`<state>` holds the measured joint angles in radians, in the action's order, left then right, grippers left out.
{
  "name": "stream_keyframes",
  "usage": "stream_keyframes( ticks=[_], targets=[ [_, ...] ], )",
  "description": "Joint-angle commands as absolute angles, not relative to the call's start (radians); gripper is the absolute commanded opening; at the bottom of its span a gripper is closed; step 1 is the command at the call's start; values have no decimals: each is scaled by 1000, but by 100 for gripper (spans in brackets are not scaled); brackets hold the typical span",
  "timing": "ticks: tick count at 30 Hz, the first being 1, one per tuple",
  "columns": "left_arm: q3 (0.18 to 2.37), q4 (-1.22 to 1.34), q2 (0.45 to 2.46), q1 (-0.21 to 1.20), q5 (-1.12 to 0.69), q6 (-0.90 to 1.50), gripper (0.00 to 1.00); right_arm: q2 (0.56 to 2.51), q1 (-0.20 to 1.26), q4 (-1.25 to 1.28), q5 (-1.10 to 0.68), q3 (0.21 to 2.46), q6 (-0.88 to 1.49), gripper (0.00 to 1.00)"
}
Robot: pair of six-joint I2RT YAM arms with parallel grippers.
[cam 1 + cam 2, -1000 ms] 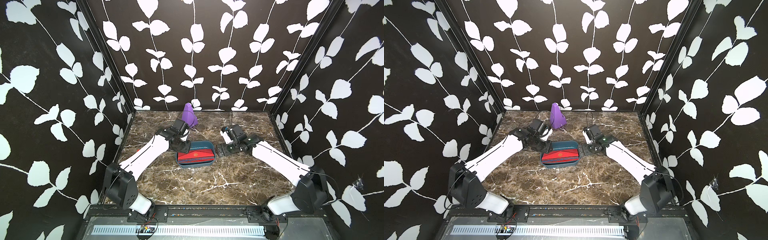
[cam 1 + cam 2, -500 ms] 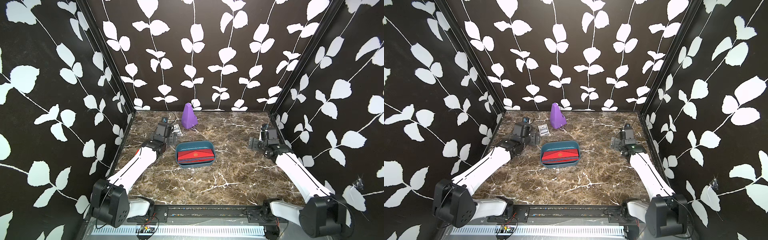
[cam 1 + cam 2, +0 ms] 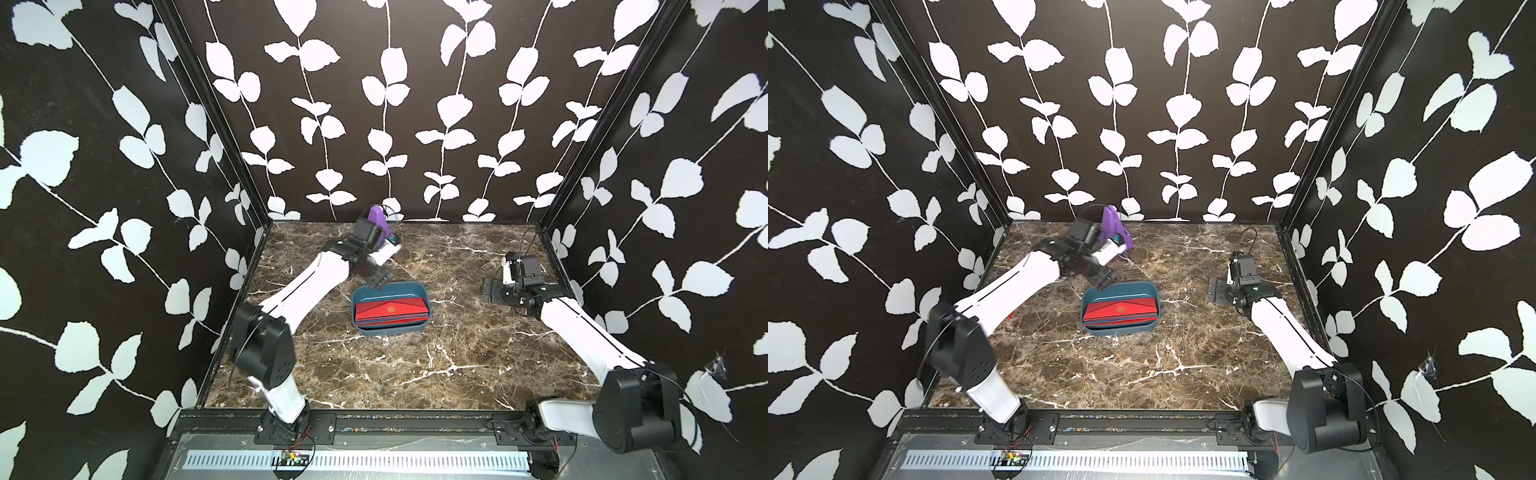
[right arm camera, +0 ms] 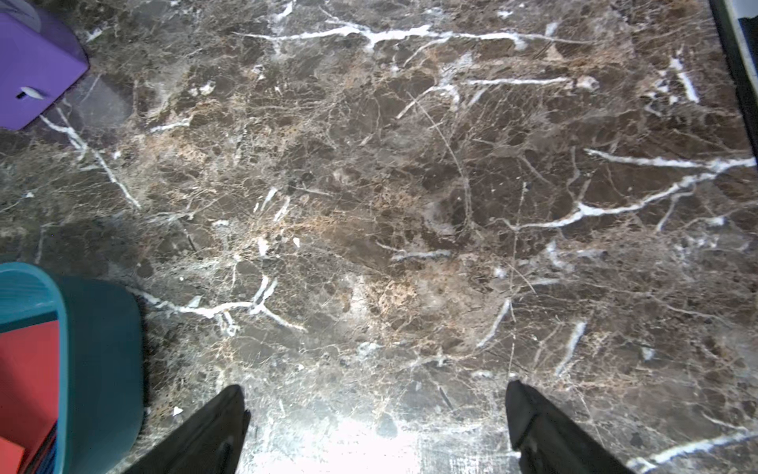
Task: Put the sealed envelopes into the storage box
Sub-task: Adjust the storage box at the center of the board.
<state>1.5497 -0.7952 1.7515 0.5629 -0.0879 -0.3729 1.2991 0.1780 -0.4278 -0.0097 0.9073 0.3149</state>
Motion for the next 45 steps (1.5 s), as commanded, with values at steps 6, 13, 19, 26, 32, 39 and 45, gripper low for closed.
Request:
stream_keyframes(
  ticks=[6, 13, 19, 26, 32, 39, 45],
  targets=[
    [1708, -952, 1922, 586, -148, -512, 74, 1337, 226, -456, -16, 950, 328, 99],
    [1769, -942, 2032, 587, -114, -523, 72, 1367, 242, -470, -29, 982, 337, 99],
    [1805, -933, 2100, 589, -120, -544, 66, 1368, 251, -498, -29, 1005, 332, 99],
    [1812, -881, 2129, 589, -121, -532, 47, 1349, 267, -518, -27, 1014, 324, 99],
    [1816, -890, 2151, 589, -144, -499, 27, 1356, 310, -561, -54, 1055, 278, 99],
    [1751, -863, 2111, 588, -181, -350, 1, 1377, 312, -618, -83, 1107, 289, 99],
    [1665, -863, 2019, 588, -131, 0, 0, 1339, 311, -622, -74, 1092, 289, 99]
  ],
)
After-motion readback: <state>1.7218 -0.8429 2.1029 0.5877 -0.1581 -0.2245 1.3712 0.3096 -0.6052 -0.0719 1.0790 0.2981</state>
